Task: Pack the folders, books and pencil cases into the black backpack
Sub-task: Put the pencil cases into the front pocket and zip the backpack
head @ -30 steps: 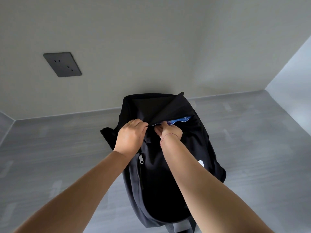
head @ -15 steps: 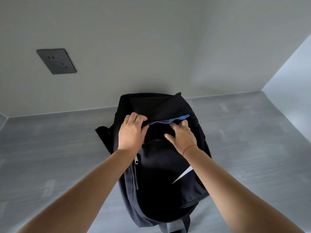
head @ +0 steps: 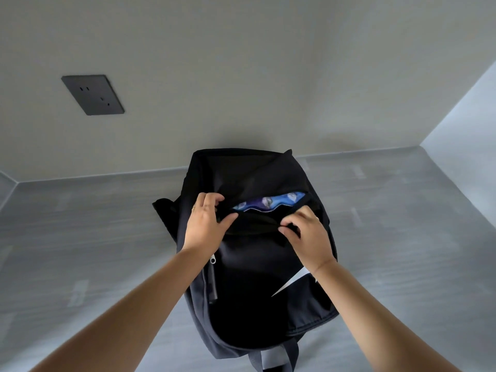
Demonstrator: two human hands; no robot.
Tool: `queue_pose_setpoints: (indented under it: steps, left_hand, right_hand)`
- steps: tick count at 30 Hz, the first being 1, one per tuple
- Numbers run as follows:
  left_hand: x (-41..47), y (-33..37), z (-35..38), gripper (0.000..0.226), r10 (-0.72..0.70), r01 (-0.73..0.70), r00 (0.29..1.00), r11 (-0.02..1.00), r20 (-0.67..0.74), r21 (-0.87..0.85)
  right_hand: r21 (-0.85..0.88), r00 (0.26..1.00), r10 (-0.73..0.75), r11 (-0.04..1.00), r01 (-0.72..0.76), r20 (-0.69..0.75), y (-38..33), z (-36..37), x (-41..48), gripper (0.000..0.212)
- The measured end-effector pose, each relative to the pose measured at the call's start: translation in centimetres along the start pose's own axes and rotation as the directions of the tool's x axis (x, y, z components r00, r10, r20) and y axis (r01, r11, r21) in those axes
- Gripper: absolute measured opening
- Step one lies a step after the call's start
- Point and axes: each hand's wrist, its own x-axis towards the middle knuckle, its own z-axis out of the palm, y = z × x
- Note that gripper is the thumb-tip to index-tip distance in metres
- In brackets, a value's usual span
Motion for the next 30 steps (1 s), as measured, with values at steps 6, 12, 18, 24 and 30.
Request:
queue_pose_setpoints:
  steps: [6,12,18,24,30]
  left_hand:
    - [-0.7,0.1,-0.8,0.053,-0.111,0.115,0.993,0.985,0.037,-0.131]
    - [-2.0,0.3,-1.0,0.066,-0.246,0.259,0.965,0.942,0.090,-0.213]
    - [-2.0,-0.4,-0.9,0.047,-0.335,0.351,0.936,0.906,0.107,-0.235]
    - [-1.3,-0.7,-0.6,0.029,-0.429,0.462,0.886,0.798,0.174,-0.387]
    - [-1.5,-0.8,-1.1,0.022,-0.388,0.444,0.895,0.720,0.220,-0.533]
  right_hand:
    - [-0.001,0.982,-0.133,0.991,0.135,-0.133,-5.0,1.4,1.3,0.018]
    - [-0.204,0.963,-0.265,0.942,0.267,0.041,-9.9,4.8,3.8,0.028]
    - [-0.076,0.978,-0.155,0.983,0.166,0.141,-9.7,5.2,4.4,0.020]
    - [0.082,0.997,-0.009,0.997,0.002,0.083,-8.9,4.7,3.5,0.014]
    - [0.173,0.986,-0.014,0.985,-0.016,0.169,-9.0,3.9,3.7,0.020]
